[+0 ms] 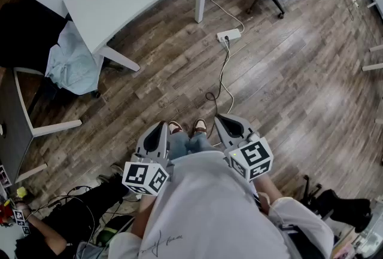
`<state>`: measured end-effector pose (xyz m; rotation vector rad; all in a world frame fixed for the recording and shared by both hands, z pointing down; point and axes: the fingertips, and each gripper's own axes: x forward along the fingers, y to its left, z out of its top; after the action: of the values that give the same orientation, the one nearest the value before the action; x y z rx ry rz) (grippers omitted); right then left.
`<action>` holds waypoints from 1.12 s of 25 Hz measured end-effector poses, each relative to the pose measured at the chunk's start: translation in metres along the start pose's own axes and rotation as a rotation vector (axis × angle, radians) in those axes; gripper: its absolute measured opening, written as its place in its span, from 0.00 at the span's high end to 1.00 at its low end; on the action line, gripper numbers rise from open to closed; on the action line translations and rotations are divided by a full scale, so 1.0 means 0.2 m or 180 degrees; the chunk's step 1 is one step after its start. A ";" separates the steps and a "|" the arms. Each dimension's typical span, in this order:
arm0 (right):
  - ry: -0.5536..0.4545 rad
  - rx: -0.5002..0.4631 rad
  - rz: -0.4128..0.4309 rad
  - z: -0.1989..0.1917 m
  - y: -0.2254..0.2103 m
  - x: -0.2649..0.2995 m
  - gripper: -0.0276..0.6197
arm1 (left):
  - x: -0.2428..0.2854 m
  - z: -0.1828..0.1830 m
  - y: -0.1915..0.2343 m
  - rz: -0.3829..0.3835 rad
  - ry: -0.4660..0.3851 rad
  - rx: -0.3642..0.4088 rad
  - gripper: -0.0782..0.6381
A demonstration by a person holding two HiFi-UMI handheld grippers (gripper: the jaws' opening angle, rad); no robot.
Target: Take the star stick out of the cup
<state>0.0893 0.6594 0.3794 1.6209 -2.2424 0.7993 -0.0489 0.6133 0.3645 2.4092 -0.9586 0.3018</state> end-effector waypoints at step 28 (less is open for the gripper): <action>-0.0159 0.0066 0.0013 0.46 -0.26 0.29 0.94 | 0.38 0.35 0.27 -0.0073 -0.0211 -0.0226 0.89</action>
<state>0.1270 0.5496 0.3476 1.6640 -2.2795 0.7939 -0.0296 0.4983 0.3564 2.3768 -0.9538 0.1775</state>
